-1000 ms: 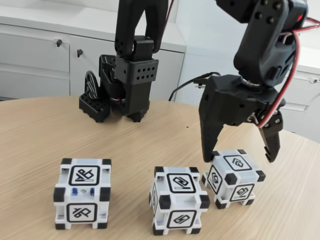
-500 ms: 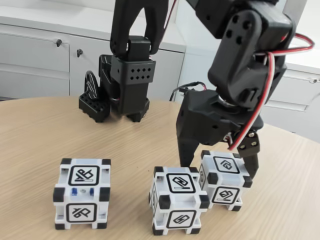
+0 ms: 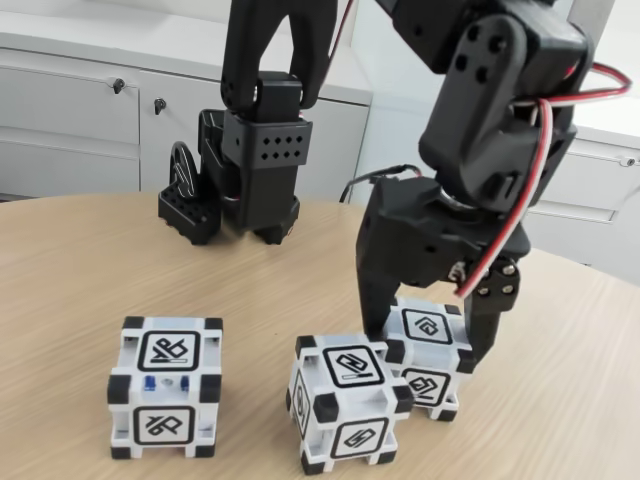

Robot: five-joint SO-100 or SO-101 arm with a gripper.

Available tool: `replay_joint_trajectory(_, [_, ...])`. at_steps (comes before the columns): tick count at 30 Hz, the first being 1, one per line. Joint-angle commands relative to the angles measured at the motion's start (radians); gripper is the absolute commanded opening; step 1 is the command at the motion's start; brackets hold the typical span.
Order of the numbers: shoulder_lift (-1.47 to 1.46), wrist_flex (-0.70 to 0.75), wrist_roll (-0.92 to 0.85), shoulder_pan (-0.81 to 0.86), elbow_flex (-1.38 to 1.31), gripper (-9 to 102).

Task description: Stack cubes from left to right.

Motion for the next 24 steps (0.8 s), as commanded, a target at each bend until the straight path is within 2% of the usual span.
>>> replay_joint_trajectory(1, [0.048,0.008,0.087,0.005,-0.026,23])
replay_joint_trajectory(12, [0.382,0.028,0.273,0.037,-0.120,23])
replay_joint_trajectory(16, [0.453,0.026,0.291,0.143,-0.120,23])
replay_joint_trajectory(24, [0.449,0.011,0.221,0.413,-0.120,23])
